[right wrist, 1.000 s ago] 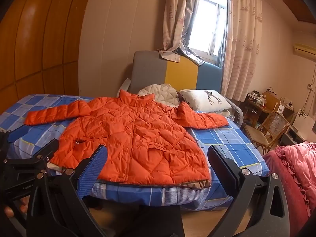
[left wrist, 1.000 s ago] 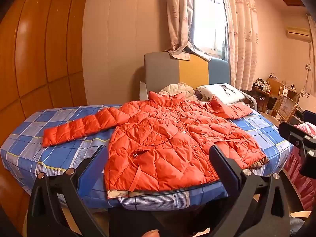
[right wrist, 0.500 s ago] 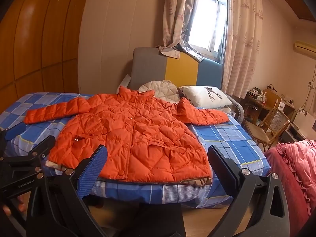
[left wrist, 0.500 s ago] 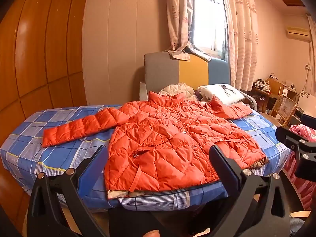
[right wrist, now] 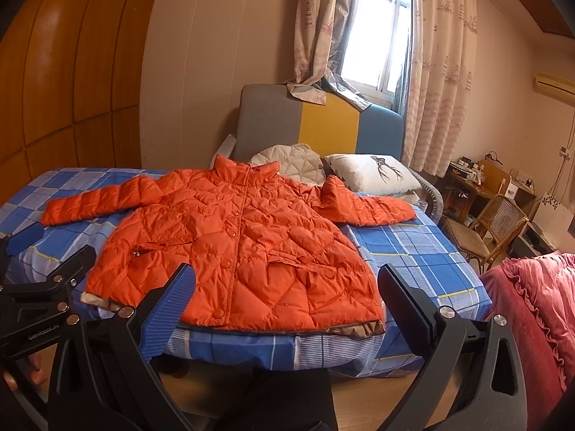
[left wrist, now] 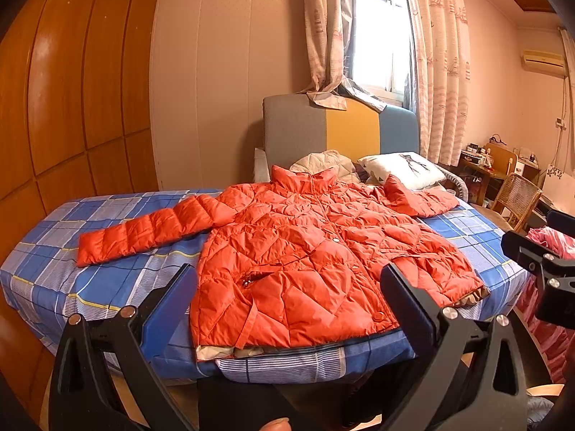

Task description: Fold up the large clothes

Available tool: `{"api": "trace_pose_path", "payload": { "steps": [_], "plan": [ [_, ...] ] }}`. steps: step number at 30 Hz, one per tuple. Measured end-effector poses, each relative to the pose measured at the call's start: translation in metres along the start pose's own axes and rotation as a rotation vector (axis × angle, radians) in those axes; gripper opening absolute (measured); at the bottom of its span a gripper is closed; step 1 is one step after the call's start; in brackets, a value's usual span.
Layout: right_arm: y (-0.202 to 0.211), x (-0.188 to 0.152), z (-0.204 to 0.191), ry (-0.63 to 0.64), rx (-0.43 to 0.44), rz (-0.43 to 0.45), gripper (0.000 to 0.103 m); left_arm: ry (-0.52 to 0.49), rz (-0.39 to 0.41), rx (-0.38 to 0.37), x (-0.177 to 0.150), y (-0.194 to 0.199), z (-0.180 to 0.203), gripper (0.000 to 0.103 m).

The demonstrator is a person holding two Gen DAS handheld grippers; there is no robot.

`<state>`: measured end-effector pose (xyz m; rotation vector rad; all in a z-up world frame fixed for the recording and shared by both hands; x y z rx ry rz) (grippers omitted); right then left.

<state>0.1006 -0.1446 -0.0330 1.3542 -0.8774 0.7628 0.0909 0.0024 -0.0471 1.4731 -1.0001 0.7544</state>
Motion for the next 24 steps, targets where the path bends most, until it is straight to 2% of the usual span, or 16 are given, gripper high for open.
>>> {"api": "trace_pose_path", "payload": {
  "steps": [24],
  "plan": [
    [-0.0062,-0.0035,0.0094,-0.012,-0.010,-0.019,0.100,0.009,-0.009,-0.007,-0.0021,-0.0006,0.0010,0.101]
  ]
}}
Point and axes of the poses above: each gripper's, at about its wrist camera, not at the fingertips, and y roughly against the way its jaws point, z to its right, x to its top, the point moved 10 cm from there along -y, roughly the way its jaws point, and after that the axes turned 11 degrees about -y, right-handed, at the moved point
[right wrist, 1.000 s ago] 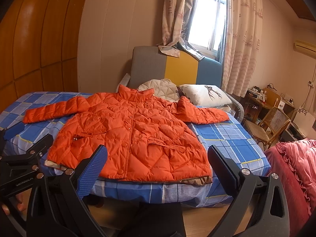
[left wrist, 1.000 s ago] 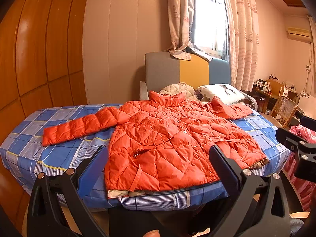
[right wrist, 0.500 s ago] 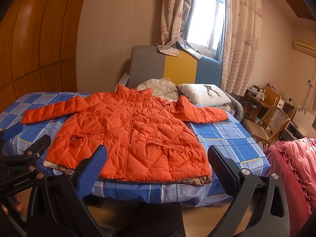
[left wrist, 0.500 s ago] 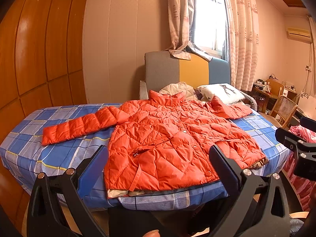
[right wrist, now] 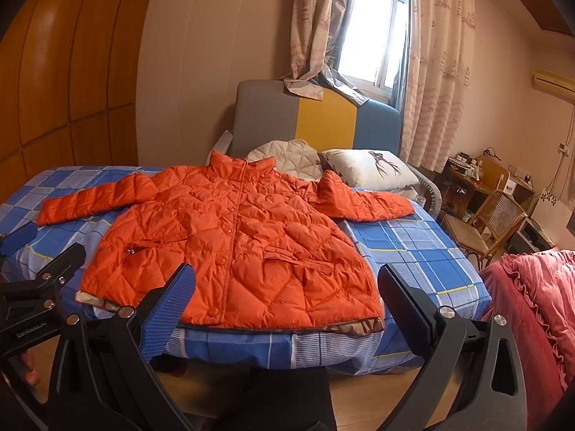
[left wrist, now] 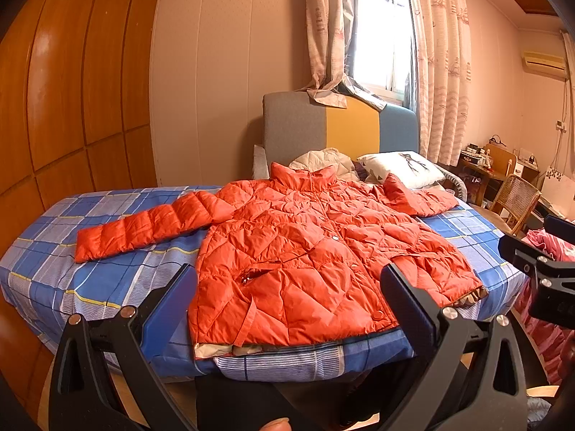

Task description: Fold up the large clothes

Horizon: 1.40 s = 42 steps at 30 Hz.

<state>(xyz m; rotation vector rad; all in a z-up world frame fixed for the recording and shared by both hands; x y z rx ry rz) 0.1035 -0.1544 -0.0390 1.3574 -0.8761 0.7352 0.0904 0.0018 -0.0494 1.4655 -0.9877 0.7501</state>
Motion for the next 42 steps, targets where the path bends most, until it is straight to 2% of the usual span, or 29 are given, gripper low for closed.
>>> {"api": "trace_pose_path", "payload": {
  "steps": [13,18,23,28,34,42],
  "plan": [
    [-0.013,-0.008,0.002,0.002,-0.021,-0.031,0.100,0.015,-0.015,0.007,-0.004,-0.007,-0.006,0.101],
    [-0.029,-0.017,0.006,-0.013,-0.006,-0.075,0.100,0.017,-0.026,-0.008,-0.009,-0.011,-0.006,0.101],
    [-0.060,-0.035,0.018,-0.062,0.012,-0.165,0.100,0.014,-0.053,-0.066,-0.018,-0.024,-0.004,0.101],
    [-0.095,-0.041,0.048,-0.181,0.000,-0.248,0.100,0.009,-0.114,-0.049,-0.029,-0.045,-0.008,0.101],
    [-0.136,-0.035,0.100,-0.315,-0.044,-0.311,0.100,0.065,-0.175,-0.043,-0.029,-0.079,-0.018,0.101],
    [-0.204,-0.018,0.167,-0.465,-0.078,-0.371,0.100,0.112,-0.250,-0.088,-0.018,-0.133,-0.017,0.101]
  ]
}}
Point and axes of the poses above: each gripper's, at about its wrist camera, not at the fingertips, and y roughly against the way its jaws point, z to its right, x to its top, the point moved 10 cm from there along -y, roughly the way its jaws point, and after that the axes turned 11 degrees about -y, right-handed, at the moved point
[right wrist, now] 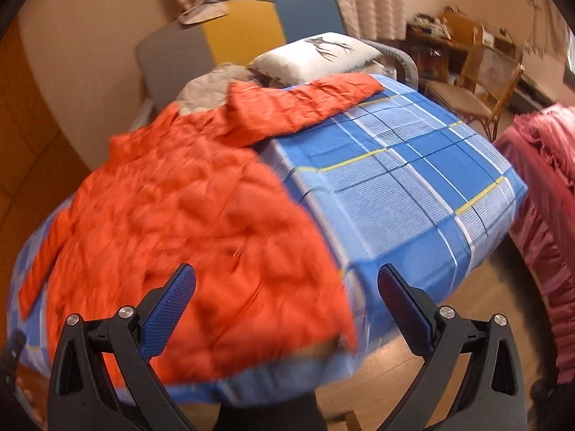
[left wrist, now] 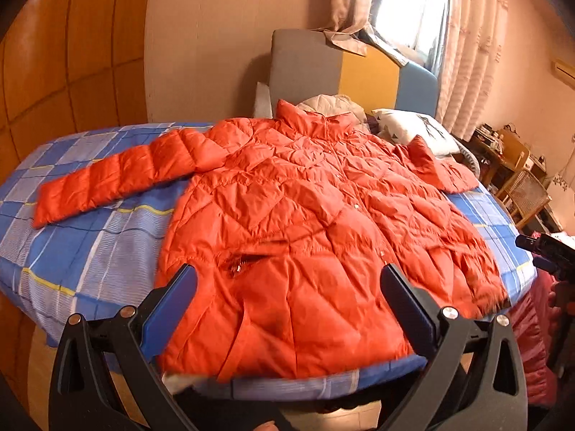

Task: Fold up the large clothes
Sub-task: 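Reach the right tool to the jacket sleeve cuff and close on it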

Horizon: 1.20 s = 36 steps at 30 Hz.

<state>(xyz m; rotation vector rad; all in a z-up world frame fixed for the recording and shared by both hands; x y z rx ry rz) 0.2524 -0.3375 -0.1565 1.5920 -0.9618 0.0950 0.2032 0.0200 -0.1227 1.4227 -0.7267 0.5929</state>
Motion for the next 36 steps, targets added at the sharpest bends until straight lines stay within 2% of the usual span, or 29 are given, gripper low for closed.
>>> {"api": "trace_pose_path", "payload": {
  "steps": [6,10,12,16,19,27,29,31,36],
  "plan": [
    [-0.060,0.048,0.023,-0.109,-0.001,-0.054,0.088,-0.062,-0.036,-0.041,0.017,-0.033,0.014,0.101],
    [-0.104,0.089,0.038,-0.192,-0.014,-0.063,0.076,-0.067,-0.077,-0.002,0.017,-0.050,0.008,0.101],
    [-0.124,0.108,0.044,-0.239,-0.010,-0.066,0.071,-0.036,-0.094,0.015,0.015,-0.059,0.000,0.101],
    [-0.167,0.146,0.062,-0.342,-0.029,-0.074,0.055,0.071,-0.132,0.047,0.009,-0.079,-0.026,0.101],
    [-0.190,0.178,0.070,-0.384,-0.031,-0.047,0.049,0.108,-0.148,0.065,0.010,-0.090,-0.039,0.101],
    [-0.246,0.239,0.088,-0.514,-0.024,-0.013,0.047,0.111,-0.167,0.129,0.023,-0.114,-0.050,0.101],
    [-0.256,0.250,0.091,-0.551,-0.012,0.005,0.047,0.131,-0.183,0.118,0.022,-0.121,-0.051,0.101],
    [-0.264,0.261,0.093,-0.586,0.005,0.022,0.038,0.145,-0.197,0.125,0.020,-0.127,-0.053,0.101],
    [-0.285,0.280,0.098,-0.634,0.006,0.037,0.038,0.127,-0.222,0.129,0.018,-0.141,-0.051,0.101]
  ]
}}
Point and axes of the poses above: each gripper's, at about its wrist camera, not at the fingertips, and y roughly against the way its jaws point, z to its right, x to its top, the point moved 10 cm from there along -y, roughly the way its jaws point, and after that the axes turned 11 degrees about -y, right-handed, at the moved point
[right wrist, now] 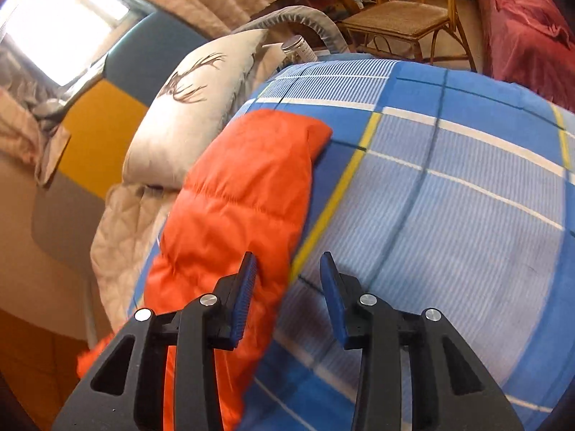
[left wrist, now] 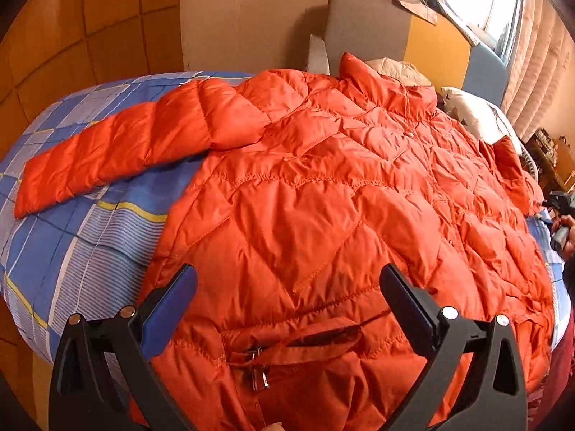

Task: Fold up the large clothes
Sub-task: 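Reach the right tool to the jacket sleeve cuff and close on it, then lift the sleeve with the right tool and lay it across the jacket body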

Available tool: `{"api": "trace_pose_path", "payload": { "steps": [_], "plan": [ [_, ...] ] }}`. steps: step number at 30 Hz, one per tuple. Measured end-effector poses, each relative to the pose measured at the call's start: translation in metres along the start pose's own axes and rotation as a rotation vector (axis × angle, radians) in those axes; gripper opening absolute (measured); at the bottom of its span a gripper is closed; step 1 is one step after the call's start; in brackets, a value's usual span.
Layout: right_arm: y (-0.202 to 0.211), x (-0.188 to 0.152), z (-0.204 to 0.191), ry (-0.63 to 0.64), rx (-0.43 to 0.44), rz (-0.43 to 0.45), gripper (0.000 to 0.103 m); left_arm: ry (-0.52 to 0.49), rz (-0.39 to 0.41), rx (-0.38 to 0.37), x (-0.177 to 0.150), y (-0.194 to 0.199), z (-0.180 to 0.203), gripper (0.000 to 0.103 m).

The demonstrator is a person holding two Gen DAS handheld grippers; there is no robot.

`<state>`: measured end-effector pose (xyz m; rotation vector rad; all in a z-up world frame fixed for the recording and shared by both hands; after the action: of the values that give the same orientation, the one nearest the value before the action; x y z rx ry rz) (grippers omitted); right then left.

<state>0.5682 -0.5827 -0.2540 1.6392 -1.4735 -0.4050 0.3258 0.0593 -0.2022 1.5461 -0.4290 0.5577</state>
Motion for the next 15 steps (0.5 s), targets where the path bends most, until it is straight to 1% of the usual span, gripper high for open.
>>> {"api": "trace_pose_path", "payload": {
  "steps": [3,4,5,7,9,13,15],
  "plan": [
    [-0.007,0.008,-0.005,-0.003,0.013,0.014,0.022,-0.002,0.001,0.000,0.004,-0.004,0.002,0.101],
    [-0.008,0.009,-0.005,-0.001,0.008,0.005,0.013,-0.006,0.005,-0.004,0.005,-0.005,0.004,0.101],
    [-0.005,0.008,-0.006,0.016,0.008,0.010,0.006,-0.011,0.003,-0.002,0.006,-0.006,0.005,0.101],
    [0.004,0.009,-0.005,0.069,-0.012,0.041,0.004,-0.020,0.004,-0.004,0.006,-0.008,0.008,0.101],
    [0.018,0.012,0.006,0.106,-0.048,0.072,0.004,-0.027,0.003,-0.004,0.005,-0.009,0.009,0.101],
    [0.051,0.023,0.054,0.067,-0.106,0.129,0.003,-0.030,-0.013,-0.011,-0.003,-0.013,0.010,0.101],
    [0.065,0.023,0.073,0.052,-0.110,0.139,0.003,-0.032,-0.022,-0.026,-0.010,-0.014,0.011,0.101]
  ]
}}
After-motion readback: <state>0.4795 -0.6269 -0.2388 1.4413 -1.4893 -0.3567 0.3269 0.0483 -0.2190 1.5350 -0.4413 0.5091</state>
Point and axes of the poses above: each gripper's, at about its wrist camera, not at the fingertips, and y roughly against the way its jaws point, z to its right, x to its top, the point moved 10 cm from there along -y, roughly the way its jaws point, and after that the axes turned 11 degrees about -y, right-handed, at the moved point
